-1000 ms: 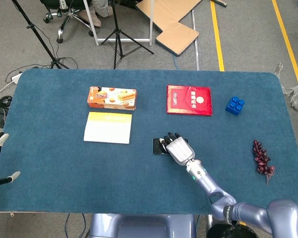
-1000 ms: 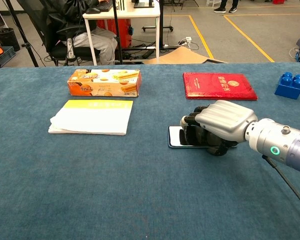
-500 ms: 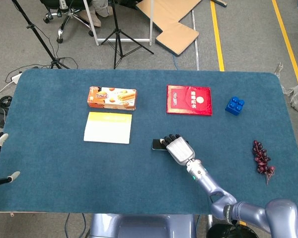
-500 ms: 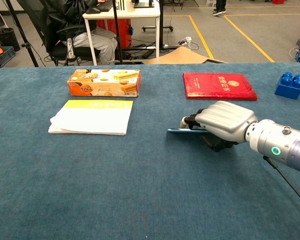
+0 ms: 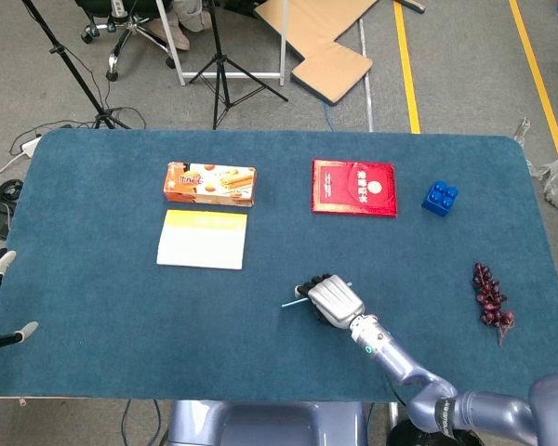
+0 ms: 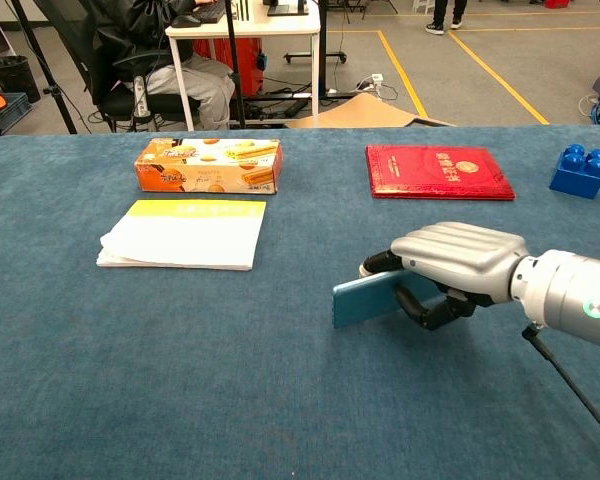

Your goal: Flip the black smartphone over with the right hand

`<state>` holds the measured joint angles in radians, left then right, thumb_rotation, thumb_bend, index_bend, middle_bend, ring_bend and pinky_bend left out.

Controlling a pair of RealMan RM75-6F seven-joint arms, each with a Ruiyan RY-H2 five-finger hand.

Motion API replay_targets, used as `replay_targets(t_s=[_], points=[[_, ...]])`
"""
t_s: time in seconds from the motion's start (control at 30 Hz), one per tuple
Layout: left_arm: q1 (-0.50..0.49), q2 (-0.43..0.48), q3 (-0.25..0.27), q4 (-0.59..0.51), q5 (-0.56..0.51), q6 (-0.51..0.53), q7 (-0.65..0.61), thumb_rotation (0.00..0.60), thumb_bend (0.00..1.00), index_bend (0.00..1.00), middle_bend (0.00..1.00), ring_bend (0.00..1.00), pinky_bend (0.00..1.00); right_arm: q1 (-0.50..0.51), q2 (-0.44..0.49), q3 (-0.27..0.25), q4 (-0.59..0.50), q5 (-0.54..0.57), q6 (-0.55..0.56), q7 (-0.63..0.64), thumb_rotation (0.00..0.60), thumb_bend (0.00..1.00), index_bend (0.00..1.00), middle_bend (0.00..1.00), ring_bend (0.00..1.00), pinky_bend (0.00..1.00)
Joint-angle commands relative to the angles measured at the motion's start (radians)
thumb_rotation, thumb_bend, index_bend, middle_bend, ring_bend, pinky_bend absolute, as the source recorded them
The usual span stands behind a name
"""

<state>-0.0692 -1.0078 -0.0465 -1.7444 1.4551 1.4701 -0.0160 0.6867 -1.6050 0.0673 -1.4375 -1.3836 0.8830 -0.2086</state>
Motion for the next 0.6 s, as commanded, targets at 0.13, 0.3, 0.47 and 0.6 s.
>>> replay_targets(t_s=[0.13, 0.3, 0.47, 0.6], points=[[0.000, -0.001, 0.002, -0.004, 0.006, 0.001, 0.005, 0.600, 0.00, 0.00, 0.00, 0.00, 0.00, 0.008, 0.053, 0.042, -0.052, 0.140, -0.069, 0.037, 0.600, 0.73, 0.37, 0.42, 0.34, 0.40], [-0.002, -0.003, 0.002, -0.005, 0.003, -0.001, 0.011, 0.600, 0.00, 0.00, 0.00, 0.00, 0.00, 0.029, 0.014, 0.081, 0.019, 0.231, -0.074, -0.006, 0.600, 0.71, 0.37, 0.40, 0.32, 0.40], [-0.004, -0.004, 0.001, -0.001, -0.003, -0.007, 0.013, 0.600, 0.00, 0.00, 0.00, 0.00, 0.00, 0.052, -0.037, 0.100, 0.099, 0.290, -0.062, -0.069, 0.600, 0.70, 0.35, 0.37, 0.28, 0.40], [-0.004, -0.004, -0.002, 0.003, -0.008, -0.007, 0.005, 0.600, 0.00, 0.00, 0.00, 0.00, 0.00, 0.057, -0.054, 0.104, 0.124, 0.268, -0.023, -0.086, 0.600, 0.70, 0.35, 0.37, 0.28, 0.39]])
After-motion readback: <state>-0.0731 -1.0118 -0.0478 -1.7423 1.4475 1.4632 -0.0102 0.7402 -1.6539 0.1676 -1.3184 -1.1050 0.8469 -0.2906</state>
